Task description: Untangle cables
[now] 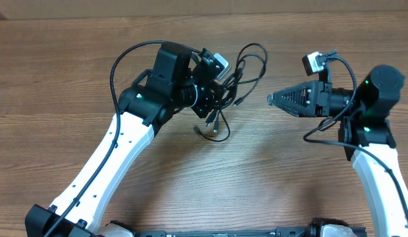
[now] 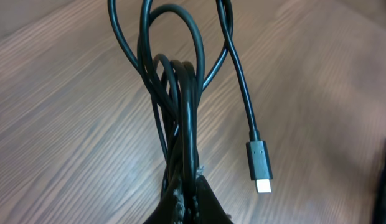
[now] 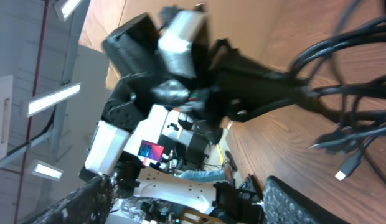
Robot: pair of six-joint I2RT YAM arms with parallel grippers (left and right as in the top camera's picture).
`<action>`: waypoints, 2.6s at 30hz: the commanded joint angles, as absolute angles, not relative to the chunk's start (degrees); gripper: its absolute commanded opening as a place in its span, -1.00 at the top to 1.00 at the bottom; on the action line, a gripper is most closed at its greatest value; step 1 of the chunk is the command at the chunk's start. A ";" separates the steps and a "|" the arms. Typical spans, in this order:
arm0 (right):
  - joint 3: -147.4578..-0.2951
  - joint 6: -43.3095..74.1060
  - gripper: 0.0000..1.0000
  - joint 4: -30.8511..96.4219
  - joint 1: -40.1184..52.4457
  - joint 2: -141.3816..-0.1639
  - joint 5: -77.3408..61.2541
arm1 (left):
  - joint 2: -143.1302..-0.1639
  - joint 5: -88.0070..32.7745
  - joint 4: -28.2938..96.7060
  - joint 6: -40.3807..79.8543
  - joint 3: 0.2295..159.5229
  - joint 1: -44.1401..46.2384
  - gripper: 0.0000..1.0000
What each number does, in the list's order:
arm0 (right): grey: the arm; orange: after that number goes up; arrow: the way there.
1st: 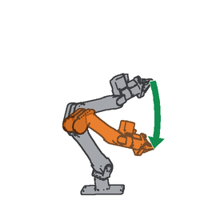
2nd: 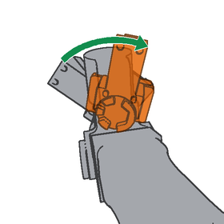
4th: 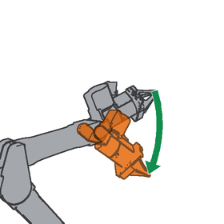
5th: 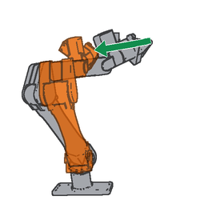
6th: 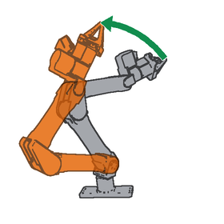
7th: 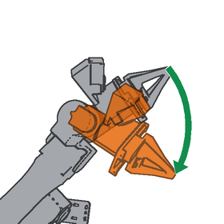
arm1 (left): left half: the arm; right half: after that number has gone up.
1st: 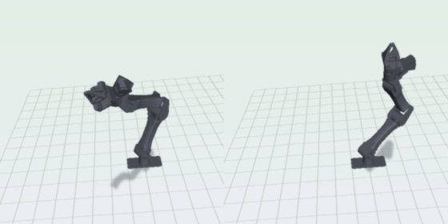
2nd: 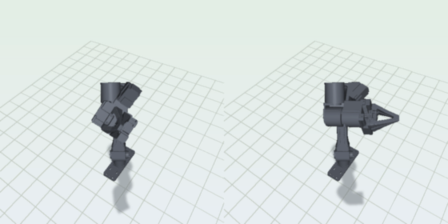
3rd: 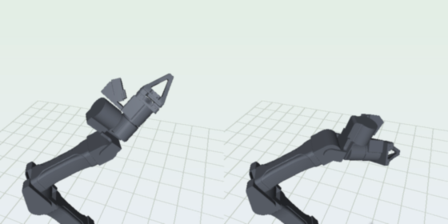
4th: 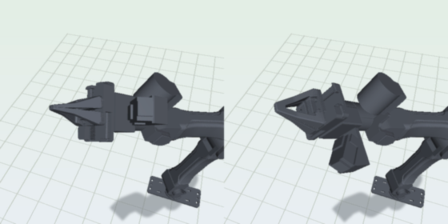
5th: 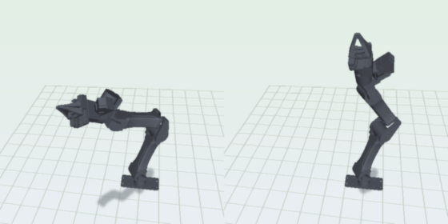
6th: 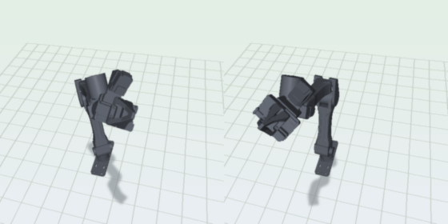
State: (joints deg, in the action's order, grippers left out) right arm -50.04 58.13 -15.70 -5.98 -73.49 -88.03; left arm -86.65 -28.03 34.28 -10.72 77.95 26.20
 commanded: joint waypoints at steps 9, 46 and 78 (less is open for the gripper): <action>-50.92 48.71 -0.64 -15.97 -6.20 -80.68 -82.13 | -86.43 -37.56 31.46 -8.47 77.91 26.17 0.91; -50.92 27.03 0.92 -6.79 -6.15 -81.23 -73.43 | -86.50 -29.71 28.21 0.95 77.89 30.24 0.91; -50.92 109.75 0.93 -90.39 -6.20 -67.72 -89.69 | -86.52 -11.33 38.33 2.98 77.89 30.24 0.92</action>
State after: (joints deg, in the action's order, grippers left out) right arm -49.98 102.02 -87.44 -5.98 -71.96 -87.59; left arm -86.15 -16.19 37.71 1.80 78.02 31.16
